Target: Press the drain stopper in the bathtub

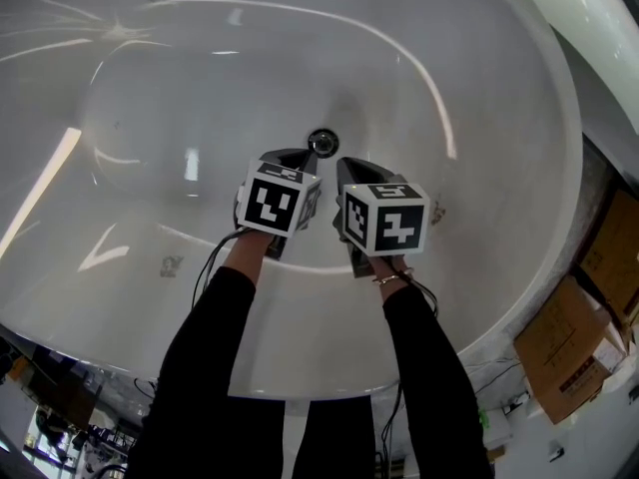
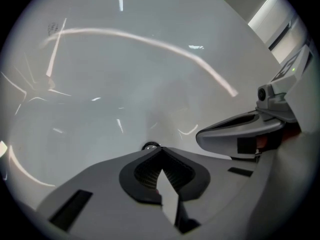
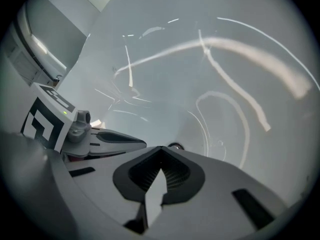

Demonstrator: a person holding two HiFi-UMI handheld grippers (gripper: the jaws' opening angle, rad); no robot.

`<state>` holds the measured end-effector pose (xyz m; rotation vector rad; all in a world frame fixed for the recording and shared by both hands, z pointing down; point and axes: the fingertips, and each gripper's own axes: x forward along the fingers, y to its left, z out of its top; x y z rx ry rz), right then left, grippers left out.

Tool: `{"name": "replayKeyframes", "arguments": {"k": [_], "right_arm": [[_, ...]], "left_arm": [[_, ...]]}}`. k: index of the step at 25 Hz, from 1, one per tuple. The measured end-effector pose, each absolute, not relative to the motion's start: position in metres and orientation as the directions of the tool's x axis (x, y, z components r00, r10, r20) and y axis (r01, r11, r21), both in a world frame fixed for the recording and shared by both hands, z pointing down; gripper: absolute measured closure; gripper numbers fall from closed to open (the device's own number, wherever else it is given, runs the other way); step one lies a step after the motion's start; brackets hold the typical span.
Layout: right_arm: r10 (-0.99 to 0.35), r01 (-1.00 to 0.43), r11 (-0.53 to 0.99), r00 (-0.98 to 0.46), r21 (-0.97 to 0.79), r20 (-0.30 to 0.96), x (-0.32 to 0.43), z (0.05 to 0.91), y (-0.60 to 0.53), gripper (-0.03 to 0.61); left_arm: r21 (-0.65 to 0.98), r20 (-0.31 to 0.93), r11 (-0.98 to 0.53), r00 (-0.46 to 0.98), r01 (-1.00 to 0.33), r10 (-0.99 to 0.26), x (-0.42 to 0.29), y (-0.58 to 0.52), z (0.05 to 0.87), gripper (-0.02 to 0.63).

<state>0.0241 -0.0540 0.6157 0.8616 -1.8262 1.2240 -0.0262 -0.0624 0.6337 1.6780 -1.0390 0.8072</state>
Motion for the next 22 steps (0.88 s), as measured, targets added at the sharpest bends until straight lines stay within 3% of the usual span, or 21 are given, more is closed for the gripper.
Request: {"name": "replayKeyframes", "arguments": {"k": [22], "right_arm": [[-0.123, -0.847, 0.336, -0.472, -0.411, 0.873, 0.024, 0.581, -0.045, 0.577]], "left_arm": [[0.407, 0.847, -0.147, 0.432, -0.902, -0.309, -0.044, -0.053, 0.576, 0.606]]}}
